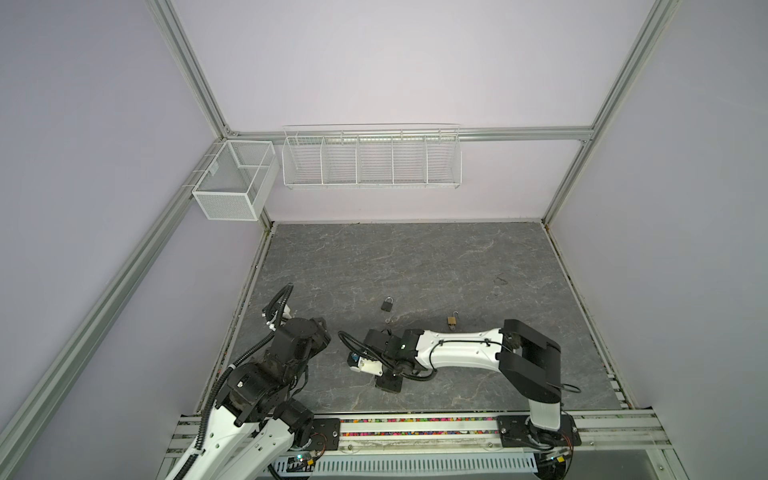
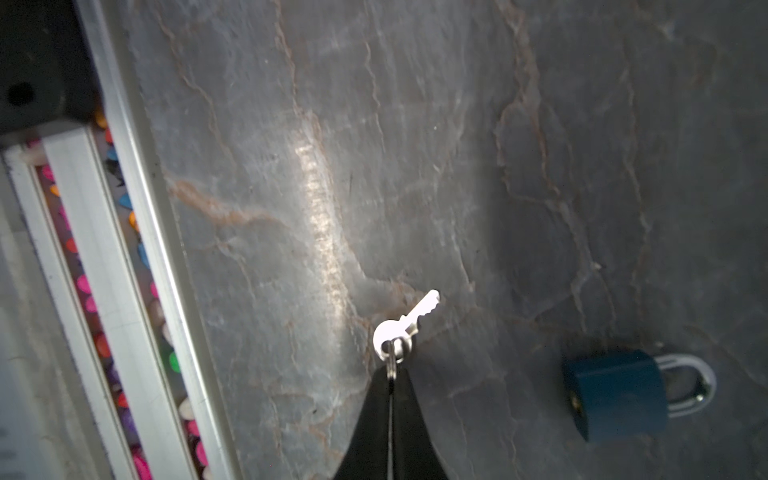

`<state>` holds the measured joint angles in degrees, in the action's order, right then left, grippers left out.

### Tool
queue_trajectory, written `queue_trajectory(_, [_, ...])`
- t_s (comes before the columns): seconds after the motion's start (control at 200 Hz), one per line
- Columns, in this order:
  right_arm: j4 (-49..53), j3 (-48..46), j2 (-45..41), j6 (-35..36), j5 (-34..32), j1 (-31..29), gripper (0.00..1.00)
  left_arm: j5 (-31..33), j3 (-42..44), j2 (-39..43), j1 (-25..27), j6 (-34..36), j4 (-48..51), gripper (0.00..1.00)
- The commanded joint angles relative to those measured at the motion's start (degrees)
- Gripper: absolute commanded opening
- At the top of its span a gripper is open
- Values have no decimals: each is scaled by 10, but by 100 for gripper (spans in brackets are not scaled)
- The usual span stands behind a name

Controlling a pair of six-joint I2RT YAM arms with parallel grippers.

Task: Unlock with the key
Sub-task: 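Lift the silver key with the right gripper while the left gripper rises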

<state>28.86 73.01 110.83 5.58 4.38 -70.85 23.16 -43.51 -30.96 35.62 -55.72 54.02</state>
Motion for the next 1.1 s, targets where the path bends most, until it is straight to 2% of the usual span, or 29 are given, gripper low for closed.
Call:
queue_trajectory(0.0, [-33,-30,-49,-44,27,19,7,13,-15,5,-3,-10,12,61])
queue_trajectory(0.18, [-51,-74,-117,-100,38,55,7,7,-26,2,-3,-9,5,61])
queue_trajectory(0.335, [-34,-87,-180,-145,34,92,7,-24,-33,-2,-4,-22,-12,61])
queue_trajectory(0.545, [6,-69,-248,-232,40,153,7,-98,-2,-2,-4,-35,-121,61])
queue_trajectory(0.635, [20,-55,-268,-281,61,183,7,-149,38,-5,-3,20,-234,60])
queue_trajectory(0.775, [75,-13,-293,-337,50,208,7,-193,91,-25,-3,121,-393,60])
queue_trajectory(0.91, [123,26,-317,-375,36,224,7,-265,120,-73,-3,237,-544,56])
queue_trajectory(1.094, [171,70,-338,-424,50,250,7,-359,169,-150,16,336,-767,53])
